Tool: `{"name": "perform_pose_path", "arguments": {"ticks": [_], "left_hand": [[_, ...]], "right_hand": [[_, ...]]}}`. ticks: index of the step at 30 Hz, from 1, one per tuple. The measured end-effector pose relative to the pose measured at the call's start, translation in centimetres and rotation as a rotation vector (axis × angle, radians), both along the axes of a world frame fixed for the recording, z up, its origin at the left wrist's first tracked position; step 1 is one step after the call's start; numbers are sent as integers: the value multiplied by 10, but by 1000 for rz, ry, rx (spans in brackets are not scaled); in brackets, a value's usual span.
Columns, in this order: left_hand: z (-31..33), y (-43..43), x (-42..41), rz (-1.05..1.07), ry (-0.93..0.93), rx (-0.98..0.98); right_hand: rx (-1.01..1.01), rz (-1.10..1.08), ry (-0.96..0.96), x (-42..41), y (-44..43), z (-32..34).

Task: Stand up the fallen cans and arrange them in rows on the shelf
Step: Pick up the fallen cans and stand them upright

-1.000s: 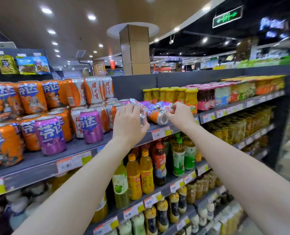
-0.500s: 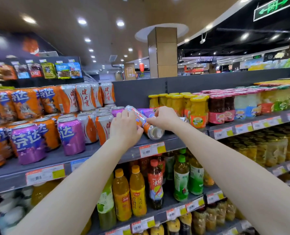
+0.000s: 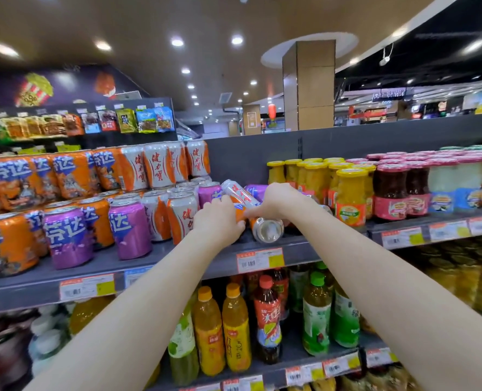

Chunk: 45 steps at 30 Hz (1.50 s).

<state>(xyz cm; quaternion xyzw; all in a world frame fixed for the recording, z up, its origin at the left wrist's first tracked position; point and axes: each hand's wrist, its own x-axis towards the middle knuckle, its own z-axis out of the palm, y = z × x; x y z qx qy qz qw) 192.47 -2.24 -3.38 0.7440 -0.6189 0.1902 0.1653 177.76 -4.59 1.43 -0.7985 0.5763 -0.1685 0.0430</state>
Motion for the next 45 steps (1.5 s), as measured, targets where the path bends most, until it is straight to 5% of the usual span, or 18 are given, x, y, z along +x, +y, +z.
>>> {"name": "perform_pose_path", "arguments": {"ticks": [10, 24, 45], "left_hand": [[6, -7, -7, 76, 6, 77], [-5, -8, -11, 9, 232, -55], [-26, 1, -3, -182, 557, -278]], "right_hand": [[127, -58, -36, -2, 3, 5], [-72, 108, -581, -29, 11, -42], [-82, 95, -654, -34, 4, -57]]}}
